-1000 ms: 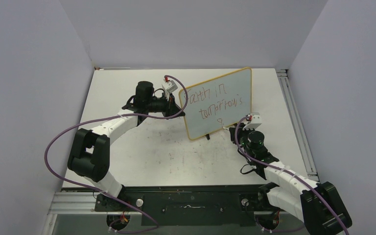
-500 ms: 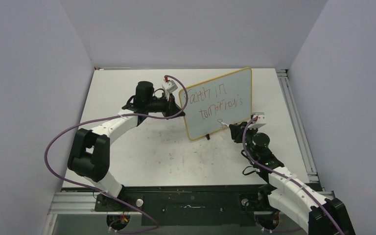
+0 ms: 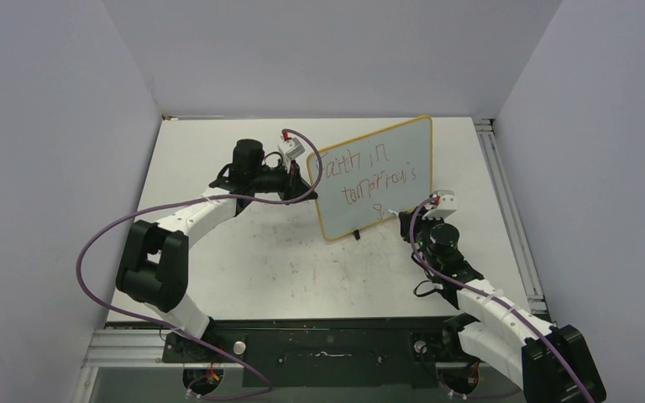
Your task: Write a sentence on the whiteboard
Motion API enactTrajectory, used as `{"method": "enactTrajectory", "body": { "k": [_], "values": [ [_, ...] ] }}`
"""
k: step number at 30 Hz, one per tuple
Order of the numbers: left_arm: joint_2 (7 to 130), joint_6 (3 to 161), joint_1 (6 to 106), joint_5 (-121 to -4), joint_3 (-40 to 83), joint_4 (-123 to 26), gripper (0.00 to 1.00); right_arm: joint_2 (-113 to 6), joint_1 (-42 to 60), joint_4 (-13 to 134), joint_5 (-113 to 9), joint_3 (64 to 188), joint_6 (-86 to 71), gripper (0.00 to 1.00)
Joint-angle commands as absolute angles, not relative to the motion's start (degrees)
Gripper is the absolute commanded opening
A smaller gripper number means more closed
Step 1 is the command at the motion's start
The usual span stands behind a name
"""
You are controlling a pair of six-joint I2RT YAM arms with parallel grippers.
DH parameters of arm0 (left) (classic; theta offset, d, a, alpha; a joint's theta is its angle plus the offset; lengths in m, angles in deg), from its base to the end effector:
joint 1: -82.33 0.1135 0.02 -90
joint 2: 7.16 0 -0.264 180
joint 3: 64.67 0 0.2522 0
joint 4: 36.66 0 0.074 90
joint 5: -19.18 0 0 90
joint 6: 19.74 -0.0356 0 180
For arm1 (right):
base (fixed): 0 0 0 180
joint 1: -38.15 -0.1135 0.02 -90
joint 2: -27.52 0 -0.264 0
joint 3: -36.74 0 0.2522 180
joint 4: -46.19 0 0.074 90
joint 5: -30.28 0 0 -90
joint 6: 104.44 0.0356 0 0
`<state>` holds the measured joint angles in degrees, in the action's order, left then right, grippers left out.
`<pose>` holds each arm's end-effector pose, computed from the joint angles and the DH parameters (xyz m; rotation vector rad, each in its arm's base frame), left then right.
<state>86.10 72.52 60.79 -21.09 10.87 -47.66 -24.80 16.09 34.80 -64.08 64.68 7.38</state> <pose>0.3252 -0.1576 0.2537 0.8742 1.8755 -1.1486 0.1818 0.0707 0.1937 0.0514 1.8218 0.4772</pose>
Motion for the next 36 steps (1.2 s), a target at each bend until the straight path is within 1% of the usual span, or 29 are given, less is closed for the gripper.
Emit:
{"method": "enactTrajectory", "body": {
  "k": [1,8,14,25,36],
  "values": [
    [86.18,71.95,60.35,-19.86,12.41,-49.19,0.00,-26.61,16.87,27.66,-64.43,68.05,6.39,0.05],
    [86.18,71.92,60.35,-19.85,12.47,-49.19,0.00,-27.92,17.06,25.36,-63.72,69.03,6.08,0.05],
    [86.18,71.88,60.27,-19.85,12.46,-49.19,0.00,-28.12,17.06,25.72,-60.28,68.64,6.20,0.05],
    [86.25,71.93,60.27,-19.85,12.48,-49.22,0.00,-26.43,16.89,29.44,-60.16,64.46,8.06,0.05],
    [86.35,71.90,60.18,-19.95,12.46,-49.28,0.00,-29.55,16.96,28.18,-62.48,65.18,6.89,0.05]
  ]
}}
